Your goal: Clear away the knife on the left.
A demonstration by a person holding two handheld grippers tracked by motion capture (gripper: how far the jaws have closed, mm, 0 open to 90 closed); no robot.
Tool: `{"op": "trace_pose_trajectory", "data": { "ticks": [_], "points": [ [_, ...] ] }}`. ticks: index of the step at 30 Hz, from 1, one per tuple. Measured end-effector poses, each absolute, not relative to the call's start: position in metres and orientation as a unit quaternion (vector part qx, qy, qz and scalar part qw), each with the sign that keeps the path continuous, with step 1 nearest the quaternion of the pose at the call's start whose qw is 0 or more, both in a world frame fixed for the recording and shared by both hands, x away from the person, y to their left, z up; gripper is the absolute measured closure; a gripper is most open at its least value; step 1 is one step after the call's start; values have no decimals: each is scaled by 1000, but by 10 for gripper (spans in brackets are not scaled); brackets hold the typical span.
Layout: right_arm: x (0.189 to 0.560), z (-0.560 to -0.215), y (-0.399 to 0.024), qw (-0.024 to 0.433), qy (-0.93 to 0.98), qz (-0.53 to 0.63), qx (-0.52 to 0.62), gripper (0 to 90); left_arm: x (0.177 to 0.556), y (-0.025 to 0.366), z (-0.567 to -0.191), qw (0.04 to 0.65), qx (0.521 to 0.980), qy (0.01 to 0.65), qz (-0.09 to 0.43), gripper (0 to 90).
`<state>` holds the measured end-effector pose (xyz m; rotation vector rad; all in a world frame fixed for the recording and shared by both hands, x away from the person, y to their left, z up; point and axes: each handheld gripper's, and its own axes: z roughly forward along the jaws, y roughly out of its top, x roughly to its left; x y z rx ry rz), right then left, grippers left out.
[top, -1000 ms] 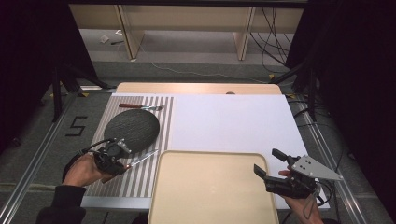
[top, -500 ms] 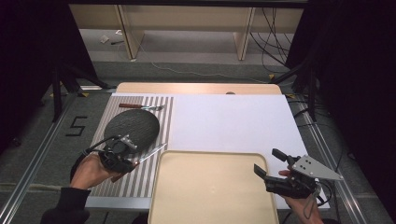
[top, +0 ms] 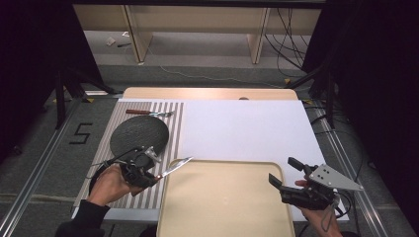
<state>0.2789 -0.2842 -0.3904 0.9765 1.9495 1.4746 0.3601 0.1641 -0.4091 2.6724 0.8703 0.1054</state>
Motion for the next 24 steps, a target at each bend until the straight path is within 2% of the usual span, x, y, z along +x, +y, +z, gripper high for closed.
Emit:
{"op": "trace_pose_trajectory", "data": {
  "ticks": [24],
  "points": [
    [279, -391, -284, 252, 717, 542, 359, 180, 334, 101, -416, 179, 953, 246, 1, 764]
  ]
}}
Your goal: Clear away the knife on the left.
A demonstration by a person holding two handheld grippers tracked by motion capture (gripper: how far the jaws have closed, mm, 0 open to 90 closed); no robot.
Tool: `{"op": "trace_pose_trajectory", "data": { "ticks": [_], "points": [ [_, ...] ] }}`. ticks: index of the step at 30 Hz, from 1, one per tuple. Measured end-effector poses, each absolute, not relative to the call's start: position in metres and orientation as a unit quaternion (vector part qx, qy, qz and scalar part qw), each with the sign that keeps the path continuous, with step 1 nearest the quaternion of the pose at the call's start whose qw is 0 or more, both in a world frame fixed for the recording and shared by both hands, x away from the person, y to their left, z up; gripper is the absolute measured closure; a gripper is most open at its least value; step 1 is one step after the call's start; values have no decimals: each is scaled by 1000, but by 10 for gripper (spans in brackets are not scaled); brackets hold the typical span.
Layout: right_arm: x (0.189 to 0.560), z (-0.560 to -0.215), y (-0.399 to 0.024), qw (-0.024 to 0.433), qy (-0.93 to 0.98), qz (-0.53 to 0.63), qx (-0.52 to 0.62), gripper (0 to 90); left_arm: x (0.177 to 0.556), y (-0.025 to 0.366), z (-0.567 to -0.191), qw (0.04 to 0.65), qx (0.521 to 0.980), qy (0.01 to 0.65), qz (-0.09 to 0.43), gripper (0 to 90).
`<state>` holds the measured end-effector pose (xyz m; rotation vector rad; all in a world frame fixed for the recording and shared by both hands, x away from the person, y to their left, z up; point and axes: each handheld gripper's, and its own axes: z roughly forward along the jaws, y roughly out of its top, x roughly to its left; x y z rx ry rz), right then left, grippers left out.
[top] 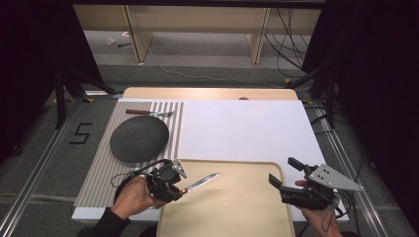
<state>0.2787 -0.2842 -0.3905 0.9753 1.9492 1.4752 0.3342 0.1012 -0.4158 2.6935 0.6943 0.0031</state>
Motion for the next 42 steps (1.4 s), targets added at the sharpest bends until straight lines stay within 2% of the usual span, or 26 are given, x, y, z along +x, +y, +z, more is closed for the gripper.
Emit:
{"op": "trace_pose_trajectory", "data": {
  "ticks": [19, 42],
  "points": [
    [278, -390, -284, 252, 716, 544, 357, 179, 323, 70, -440, 156, 960, 232, -31, 764],
    [278, -390, -284, 252, 716, 545, 356, 180, 321, 61, -455, 136, 960, 243, -43, 762]
  ]
}}
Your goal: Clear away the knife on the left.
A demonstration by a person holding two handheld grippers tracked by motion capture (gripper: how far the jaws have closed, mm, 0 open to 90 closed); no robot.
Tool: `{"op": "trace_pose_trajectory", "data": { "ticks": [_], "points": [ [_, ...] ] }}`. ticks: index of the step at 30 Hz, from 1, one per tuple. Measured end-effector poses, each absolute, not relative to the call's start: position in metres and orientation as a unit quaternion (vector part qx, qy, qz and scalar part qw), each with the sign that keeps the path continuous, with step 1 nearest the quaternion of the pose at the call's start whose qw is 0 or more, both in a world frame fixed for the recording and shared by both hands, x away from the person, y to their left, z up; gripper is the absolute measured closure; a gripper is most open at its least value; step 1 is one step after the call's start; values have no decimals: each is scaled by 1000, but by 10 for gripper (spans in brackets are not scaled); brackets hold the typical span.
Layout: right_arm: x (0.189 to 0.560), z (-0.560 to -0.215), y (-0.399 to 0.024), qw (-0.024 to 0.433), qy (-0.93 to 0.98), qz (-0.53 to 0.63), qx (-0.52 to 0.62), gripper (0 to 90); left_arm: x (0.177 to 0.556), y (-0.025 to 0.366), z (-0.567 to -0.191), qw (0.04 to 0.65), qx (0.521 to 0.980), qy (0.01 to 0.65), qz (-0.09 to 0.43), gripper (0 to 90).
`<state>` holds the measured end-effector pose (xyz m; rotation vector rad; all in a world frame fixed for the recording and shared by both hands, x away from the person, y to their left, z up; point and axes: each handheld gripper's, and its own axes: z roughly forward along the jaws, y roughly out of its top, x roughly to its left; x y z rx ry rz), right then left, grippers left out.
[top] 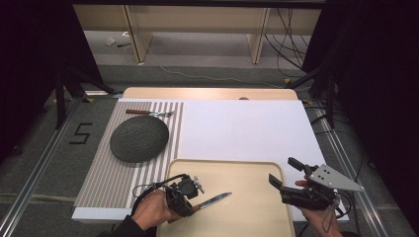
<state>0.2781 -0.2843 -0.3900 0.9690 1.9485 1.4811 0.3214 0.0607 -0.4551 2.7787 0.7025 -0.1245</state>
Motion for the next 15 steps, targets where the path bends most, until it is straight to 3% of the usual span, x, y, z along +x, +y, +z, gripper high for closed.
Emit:
{"op": "trace_pose_trajectory", "data": {
  "ticks": [7, 12, 14, 15],
  "points": [
    [278, -390, -284, 251, 717, 544, 356, 180, 321, 61, -456, 153, 955, 250, -48, 731],
    [278, -390, -285, 251, 717, 544, 357, 180, 321, 60, -452, 169, 951, 253, -48, 410],
    [278, -390, -285, 251, 717, 544, 356, 180, 322, 61, -448, 183, 949, 255, -43, 383],
    [278, -390, -285, 251, 716, 545, 357, 180, 322, 61, -446, 191, 947, 256, -41, 321]
  ]
}}
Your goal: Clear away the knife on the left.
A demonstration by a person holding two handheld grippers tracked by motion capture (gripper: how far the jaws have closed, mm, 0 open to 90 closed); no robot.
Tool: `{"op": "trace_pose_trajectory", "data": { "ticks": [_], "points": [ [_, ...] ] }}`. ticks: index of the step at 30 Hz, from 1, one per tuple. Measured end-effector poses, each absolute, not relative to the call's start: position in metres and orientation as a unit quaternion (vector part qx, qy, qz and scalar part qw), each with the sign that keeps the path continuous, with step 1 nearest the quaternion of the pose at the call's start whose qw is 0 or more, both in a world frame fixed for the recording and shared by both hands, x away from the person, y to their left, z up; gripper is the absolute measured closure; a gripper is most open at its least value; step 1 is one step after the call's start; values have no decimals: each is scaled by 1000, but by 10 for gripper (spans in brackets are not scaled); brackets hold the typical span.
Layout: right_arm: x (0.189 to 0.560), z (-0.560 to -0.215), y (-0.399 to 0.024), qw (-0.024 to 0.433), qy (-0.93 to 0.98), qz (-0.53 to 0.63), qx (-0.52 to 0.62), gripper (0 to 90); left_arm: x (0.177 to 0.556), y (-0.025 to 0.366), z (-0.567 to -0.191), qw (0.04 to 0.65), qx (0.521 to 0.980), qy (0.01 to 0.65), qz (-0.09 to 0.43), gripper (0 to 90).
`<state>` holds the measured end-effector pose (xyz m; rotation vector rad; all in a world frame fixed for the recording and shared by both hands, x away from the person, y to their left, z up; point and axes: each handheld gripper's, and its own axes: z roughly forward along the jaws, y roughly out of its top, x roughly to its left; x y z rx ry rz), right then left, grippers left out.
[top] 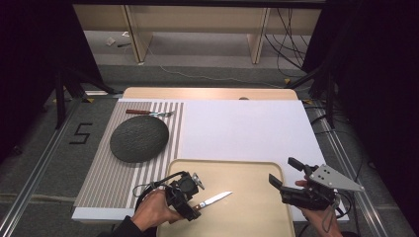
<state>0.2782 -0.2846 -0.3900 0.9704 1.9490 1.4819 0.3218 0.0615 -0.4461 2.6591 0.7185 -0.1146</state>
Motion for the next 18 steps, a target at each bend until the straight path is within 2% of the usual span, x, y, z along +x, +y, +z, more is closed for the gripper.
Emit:
{"op": "trace_pose_trajectory", "data": {
  "ticks": [4, 9, 16, 18],
  "points": [
    [278, -390, -285, 251, 716, 545, 357, 180, 321, 61, -441, 212, 944, 250, -24, 250],
    [278, -390, -285, 252, 716, 544, 356, 180, 318, 59, -436, 239, 943, 230, 4, 217],
    [278, -390, -284, 253, 716, 544, 357, 180, 316, 53, -437, 255, 942, 217, 14, 323],
    [278, -390, -284, 253, 716, 544, 357, 180, 316, 51, -437, 256, 943, 213, 13, 382]
  ]
}}
